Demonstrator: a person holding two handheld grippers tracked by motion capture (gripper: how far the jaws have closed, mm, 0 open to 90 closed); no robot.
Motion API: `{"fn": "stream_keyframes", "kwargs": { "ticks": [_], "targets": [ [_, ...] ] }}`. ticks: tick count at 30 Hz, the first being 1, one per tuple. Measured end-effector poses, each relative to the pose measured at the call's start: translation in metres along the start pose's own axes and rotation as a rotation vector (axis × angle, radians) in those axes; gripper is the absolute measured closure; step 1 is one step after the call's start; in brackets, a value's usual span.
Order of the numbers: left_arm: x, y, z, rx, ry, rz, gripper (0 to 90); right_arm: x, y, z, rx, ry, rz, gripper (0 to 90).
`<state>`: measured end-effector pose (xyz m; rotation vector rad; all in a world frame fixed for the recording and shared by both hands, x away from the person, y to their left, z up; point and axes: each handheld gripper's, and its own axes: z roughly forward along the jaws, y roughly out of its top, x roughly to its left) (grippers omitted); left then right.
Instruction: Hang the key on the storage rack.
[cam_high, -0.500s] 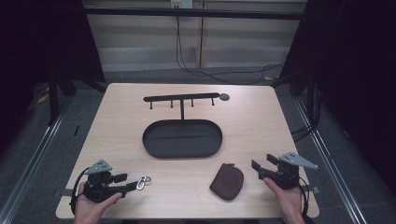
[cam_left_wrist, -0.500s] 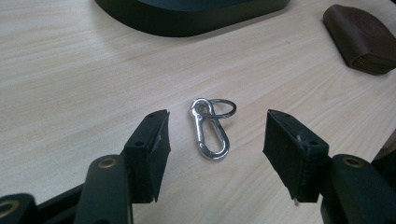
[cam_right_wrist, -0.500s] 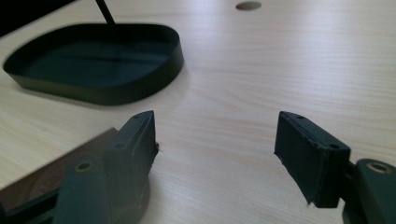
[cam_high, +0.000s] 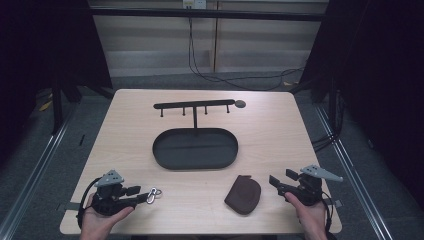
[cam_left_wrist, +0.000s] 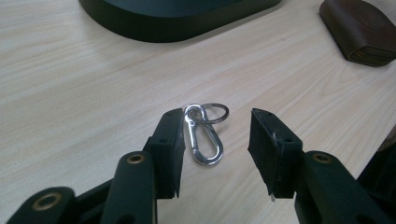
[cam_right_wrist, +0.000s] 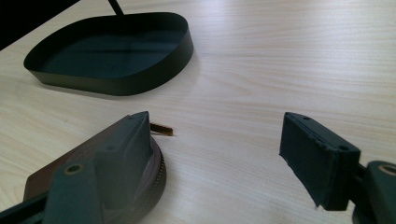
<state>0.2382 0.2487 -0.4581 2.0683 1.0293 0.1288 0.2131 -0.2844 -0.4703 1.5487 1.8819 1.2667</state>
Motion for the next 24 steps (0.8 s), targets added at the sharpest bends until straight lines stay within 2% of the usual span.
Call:
{"fn": "stream_keyframes", "kwargs": {
  "ticks": [2,3,6,8,11,16,18,19,21,24],
  "targets": [
    [-0.001,0.002,0.0,0.008,0.002,0.015,61.2,-0.001,0.0,-0.001,0.003,0.001,0.003,24.7],
    [-0.001,0.004,0.0,0.023,0.0,0.037,61.3,-0.001,0.0,-0.001,0.005,0.001,0.007,24.7],
    [-0.002,0.006,0.0,0.033,0.007,0.055,63.0,-0.001,-0.001,0.0,0.009,-0.002,0.006,24.7],
    [-0.005,0.008,0.001,0.068,0.039,0.098,62.3,0.0,-0.001,0.0,0.014,-0.001,-0.005,24.7],
    [-0.006,0.012,0.004,0.099,0.046,0.109,59.0,0.001,-0.001,0.001,0.023,0.01,-0.01,24.7],
    [-0.012,0.021,0.007,0.152,0.074,0.173,56.6,-0.001,-0.001,0.002,0.028,0.017,0.005,24.7],
    [-0.013,0.023,0.01,0.175,0.068,0.172,54.3,-0.001,-0.001,0.003,0.034,0.02,0.006,24.6],
    [-0.013,0.024,0.012,0.183,0.081,0.169,53.9,-0.001,-0.001,0.003,0.036,0.021,0.007,24.6],
    [-0.014,0.025,0.014,0.213,0.081,0.144,49.4,0.0,-0.001,0.003,0.041,0.026,0.001,24.6],
    [-0.014,0.027,0.015,0.234,0.084,0.148,47.7,0.003,0.0,0.004,0.047,0.035,-0.018,24.6]
  ]
}}
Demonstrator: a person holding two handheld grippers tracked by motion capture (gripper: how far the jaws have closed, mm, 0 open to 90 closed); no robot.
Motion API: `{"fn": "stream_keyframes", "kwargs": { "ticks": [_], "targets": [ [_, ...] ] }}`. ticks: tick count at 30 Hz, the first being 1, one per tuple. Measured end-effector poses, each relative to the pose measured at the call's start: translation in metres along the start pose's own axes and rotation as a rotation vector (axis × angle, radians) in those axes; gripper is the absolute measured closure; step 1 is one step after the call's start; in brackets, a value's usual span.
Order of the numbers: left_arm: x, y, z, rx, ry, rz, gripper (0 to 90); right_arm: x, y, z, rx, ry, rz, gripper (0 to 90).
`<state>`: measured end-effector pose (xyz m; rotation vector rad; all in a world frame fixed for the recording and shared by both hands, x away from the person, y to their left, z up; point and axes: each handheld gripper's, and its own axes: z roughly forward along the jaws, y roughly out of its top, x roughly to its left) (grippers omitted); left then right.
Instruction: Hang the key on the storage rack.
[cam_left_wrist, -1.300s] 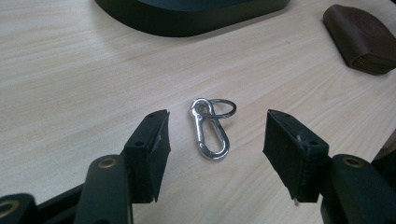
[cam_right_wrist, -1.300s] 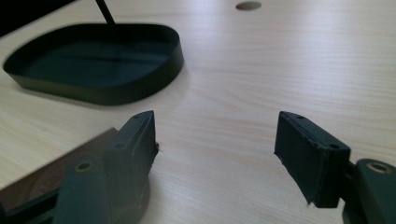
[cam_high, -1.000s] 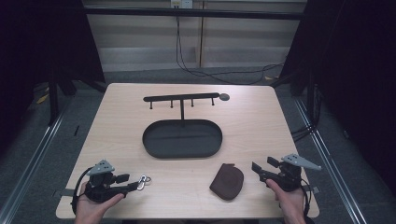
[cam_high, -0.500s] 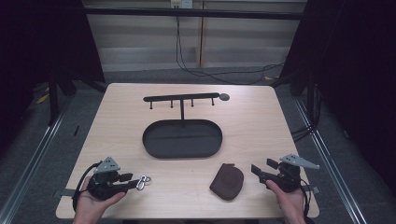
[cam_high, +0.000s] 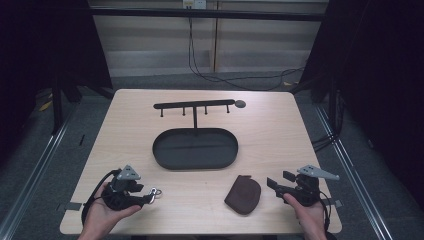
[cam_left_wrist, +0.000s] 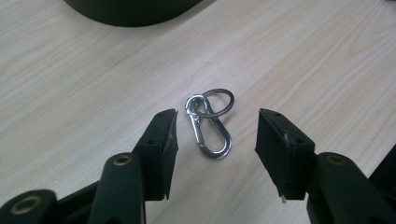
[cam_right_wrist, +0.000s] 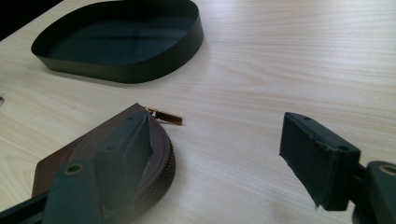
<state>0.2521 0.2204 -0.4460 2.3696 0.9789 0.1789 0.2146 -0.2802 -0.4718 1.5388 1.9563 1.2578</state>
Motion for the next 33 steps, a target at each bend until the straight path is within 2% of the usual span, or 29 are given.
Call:
{"fn": "stream_keyframes", "kwargs": {
  "ticks": [5,10,14,16,17,19,24,31,33],
  "targets": [
    [0.001,0.006,0.005,0.038,-0.003,0.007,47.8,0.001,0.0,0.002,0.013,0.008,0.0,24.6],
    [-0.004,0.015,0.014,0.083,-0.01,0.072,53.4,-0.001,0.0,0.004,0.019,0.015,0.01,24.5],
    [-0.007,0.019,0.02,0.114,-0.022,0.102,55.5,0.0,0.0,0.004,0.024,0.02,0.007,24.5],
    [-0.01,0.021,0.023,0.139,-0.014,0.115,56.8,0.0,0.0,0.004,0.025,0.021,0.007,24.5],
    [-0.012,0.024,0.025,0.144,-0.003,0.135,58.6,0.0,0.0,0.004,0.026,0.021,0.007,24.5],
    [-0.013,0.026,0.026,0.156,0.009,0.144,64.0,0.0,0.0,0.005,0.03,0.021,0.009,24.4],
    [-0.012,0.039,0.029,0.207,0.006,0.203,65.1,0.0,0.0,0.005,0.033,0.027,0.008,24.4],
    [-0.014,0.042,0.035,0.252,0.004,0.212,61.6,0.0,0.0,0.005,0.032,0.032,0.014,22.8],
    [-0.014,0.042,0.037,0.268,0.024,0.218,59.5,-0.001,0.0,0.006,0.032,0.035,0.019,22.8]
  ]
}}
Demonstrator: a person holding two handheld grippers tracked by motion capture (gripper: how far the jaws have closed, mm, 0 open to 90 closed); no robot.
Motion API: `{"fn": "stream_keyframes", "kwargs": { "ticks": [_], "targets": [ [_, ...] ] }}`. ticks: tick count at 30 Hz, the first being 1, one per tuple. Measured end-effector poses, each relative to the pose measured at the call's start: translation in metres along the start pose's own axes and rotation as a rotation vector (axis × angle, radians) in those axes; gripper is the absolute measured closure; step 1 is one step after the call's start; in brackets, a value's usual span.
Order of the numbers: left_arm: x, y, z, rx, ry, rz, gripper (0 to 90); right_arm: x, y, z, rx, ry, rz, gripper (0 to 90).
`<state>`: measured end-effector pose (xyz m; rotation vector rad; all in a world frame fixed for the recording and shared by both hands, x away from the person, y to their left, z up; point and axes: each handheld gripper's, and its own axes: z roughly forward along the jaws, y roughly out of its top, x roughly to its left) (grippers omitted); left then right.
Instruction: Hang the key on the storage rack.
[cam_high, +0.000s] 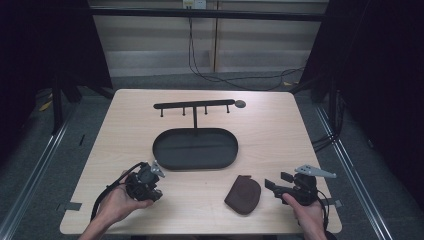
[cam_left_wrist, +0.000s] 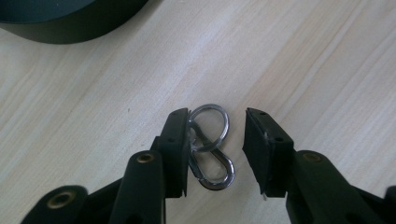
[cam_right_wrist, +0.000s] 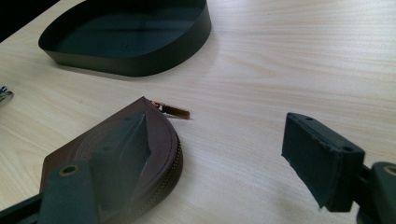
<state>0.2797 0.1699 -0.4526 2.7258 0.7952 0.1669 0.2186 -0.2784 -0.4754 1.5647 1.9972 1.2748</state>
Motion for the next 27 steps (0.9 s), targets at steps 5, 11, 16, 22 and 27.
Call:
{"fn": "stream_keyframes", "kwargs": {
  "ticks": [5,11,16,22,27],
  "targets": [
    [0.0,0.002,0.007,0.025,0.0,0.016,58.2,0.0,0.0,0.001,0.01,-0.01,0.0,22.9],
    [0.002,0.004,0.01,0.045,0.015,0.025,64.8,-0.001,-0.001,0.002,0.019,-0.02,0.003,23.0],
    [0.009,0.005,0.006,0.03,-0.006,-0.011,75.1,-0.001,-0.001,0.002,0.027,-0.024,-0.001,23.3],
    [0.015,0.004,0.004,0.034,-0.038,-0.032,83.4,-0.001,-0.001,0.002,0.026,-0.021,0.001,23.3],
    [0.02,0.004,0.001,0.039,-0.047,-0.049,86.8,-0.001,-0.001,0.002,0.026,-0.021,0.0,23.3]
  ]
}}
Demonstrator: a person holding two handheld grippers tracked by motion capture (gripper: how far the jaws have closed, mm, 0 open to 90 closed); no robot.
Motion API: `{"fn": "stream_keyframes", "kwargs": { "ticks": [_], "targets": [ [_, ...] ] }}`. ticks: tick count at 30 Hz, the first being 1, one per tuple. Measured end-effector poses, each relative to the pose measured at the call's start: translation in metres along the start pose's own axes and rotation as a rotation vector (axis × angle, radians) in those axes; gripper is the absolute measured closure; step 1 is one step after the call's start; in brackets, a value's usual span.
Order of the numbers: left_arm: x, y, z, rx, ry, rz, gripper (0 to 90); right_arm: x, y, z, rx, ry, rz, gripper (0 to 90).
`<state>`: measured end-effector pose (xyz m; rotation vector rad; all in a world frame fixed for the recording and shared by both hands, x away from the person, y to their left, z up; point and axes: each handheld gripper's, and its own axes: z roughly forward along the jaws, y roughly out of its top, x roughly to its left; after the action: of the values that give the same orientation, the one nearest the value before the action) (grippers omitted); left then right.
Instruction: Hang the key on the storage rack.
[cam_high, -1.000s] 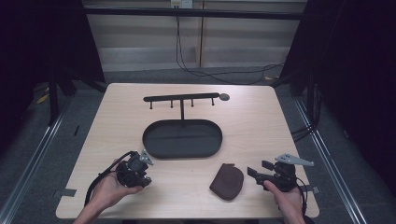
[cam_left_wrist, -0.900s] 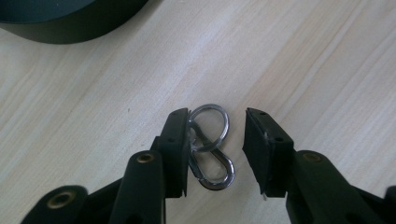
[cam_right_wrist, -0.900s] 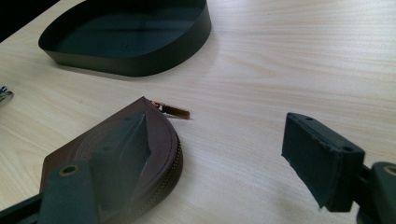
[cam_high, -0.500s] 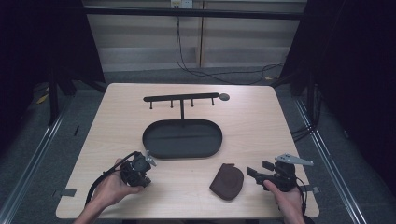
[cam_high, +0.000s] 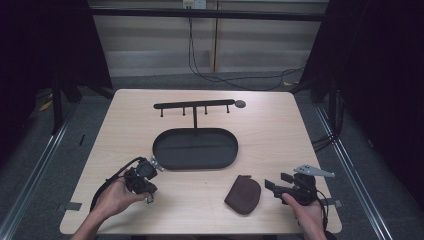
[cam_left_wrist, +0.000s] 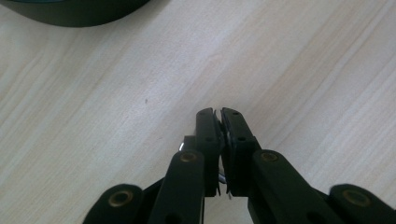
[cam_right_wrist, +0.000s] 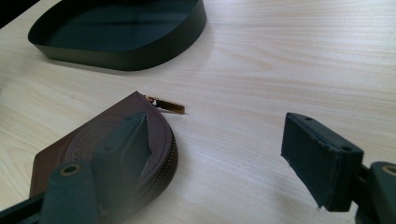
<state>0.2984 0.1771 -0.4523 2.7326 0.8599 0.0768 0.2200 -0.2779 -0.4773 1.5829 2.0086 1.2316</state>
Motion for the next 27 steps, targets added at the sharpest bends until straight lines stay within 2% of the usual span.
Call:
{"fn": "stream_keyframes", "kwargs": {
  "ticks": [5,8,11,15,18,22,27],
  "targets": [
    [0.005,-0.001,-0.003,0.001,-0.014,-0.023,88.9,0.0,0.0,0.0,0.0,-0.004,0.001,23.5],
    [0.006,-0.002,-0.004,0.012,-0.016,-0.006,89.0,0.0,0.0,0.0,0.004,-0.005,-0.003,23.5],
    [0.007,-0.003,-0.006,0.011,-0.018,-0.022,89.1,0.001,0.0,0.0,0.005,-0.021,-0.007,23.9],
    [0.01,-0.004,-0.011,0.016,-0.021,-0.05,89.2,0.0,0.0,-0.001,0.003,-0.018,-0.002,24.0],
    [0.011,-0.005,-0.015,0.008,-0.029,-0.04,89.2,0.001,0.0,-0.001,0.008,-0.017,-0.006,24.0],
    [0.013,-0.006,-0.02,0.001,-0.049,-0.063,89.2,0.001,0.0,0.0,0.007,-0.013,-0.007,24.0],
    [0.014,-0.003,-0.028,0.017,-0.035,-0.064,89.3,0.001,0.0,0.0,0.009,-0.014,-0.009,24.0]
  ]
}}
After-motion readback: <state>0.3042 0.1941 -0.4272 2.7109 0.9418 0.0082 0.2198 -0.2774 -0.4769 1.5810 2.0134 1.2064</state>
